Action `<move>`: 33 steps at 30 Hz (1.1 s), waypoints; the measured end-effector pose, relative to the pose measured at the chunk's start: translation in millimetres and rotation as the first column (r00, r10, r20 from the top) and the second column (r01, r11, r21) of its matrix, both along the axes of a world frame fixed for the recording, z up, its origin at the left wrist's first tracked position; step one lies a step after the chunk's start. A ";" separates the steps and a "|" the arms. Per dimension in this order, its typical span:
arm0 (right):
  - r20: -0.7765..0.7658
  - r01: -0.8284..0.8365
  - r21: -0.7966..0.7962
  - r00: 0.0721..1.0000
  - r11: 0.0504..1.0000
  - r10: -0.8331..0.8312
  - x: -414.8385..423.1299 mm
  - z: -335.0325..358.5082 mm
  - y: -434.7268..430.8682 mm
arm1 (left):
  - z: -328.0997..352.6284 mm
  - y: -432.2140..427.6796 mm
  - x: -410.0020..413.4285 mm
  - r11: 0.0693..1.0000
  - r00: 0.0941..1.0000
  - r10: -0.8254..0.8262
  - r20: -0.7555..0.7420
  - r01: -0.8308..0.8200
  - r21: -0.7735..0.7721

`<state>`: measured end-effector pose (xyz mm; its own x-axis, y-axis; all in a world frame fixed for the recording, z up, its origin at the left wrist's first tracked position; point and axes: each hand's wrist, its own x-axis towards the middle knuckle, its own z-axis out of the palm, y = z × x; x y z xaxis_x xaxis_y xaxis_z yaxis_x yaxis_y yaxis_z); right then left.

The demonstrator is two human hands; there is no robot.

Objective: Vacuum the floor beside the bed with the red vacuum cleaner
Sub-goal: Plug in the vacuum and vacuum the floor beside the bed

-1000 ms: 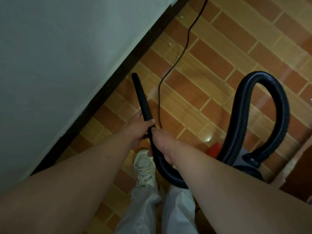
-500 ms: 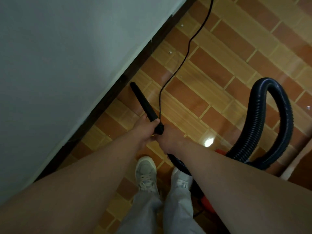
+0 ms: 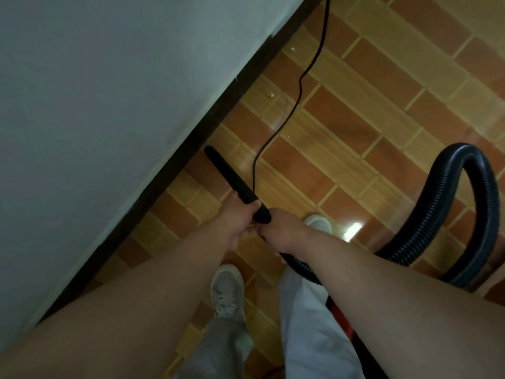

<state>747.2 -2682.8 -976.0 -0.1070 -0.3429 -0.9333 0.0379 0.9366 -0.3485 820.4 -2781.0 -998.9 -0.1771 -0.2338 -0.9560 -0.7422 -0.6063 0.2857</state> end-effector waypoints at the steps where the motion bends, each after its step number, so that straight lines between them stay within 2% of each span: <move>1: -0.001 0.006 0.004 1.000 1.000 -0.006 -8.8 1.5 1.8 | 1.6 2.0 -8.1 1.000 1.000 0.010 0.005 -0.010 0.003; 6: -0.002 0.069 0.025 0.998 0.997 -0.069 -49.0 13.6 10.2 | 15.0 8.1 -58.7 1.000 1.000 -0.026 0.009 0.026 -0.010; 11: -0.097 0.137 0.015 0.986 0.990 -0.135 -89.7 17.5 15.4 | 22.8 10.2 -116.3 0.998 0.997 -0.070 -0.032 0.070 -0.003; 16: -0.096 0.211 0.031 0.974 0.977 -0.207 -117.4 18.6 16.9 | 20.4 13.7 -151.5 0.990 0.988 -0.142 -0.055 0.143 0.016; 20: -0.082 0.233 0.074 0.970 0.970 -0.227 -121.2 13.4 16.3 | 13.9 13.7 -158.2 0.981 0.981 -0.187 -0.057 0.190 0.049; 26: -0.056 0.293 0.058 0.955 0.954 -0.290 -115.6 12.0 18.4 | 14.1 13.6 -156.3 0.978 0.977 -0.203 -0.061 0.206 0.045; 33: 0.013 0.228 0.108 0.973 0.968 -0.231 -124.8 15.5 8.9 | 16.7 15.9 -146.8 0.984 0.986 -0.163 -0.036 0.160 -0.083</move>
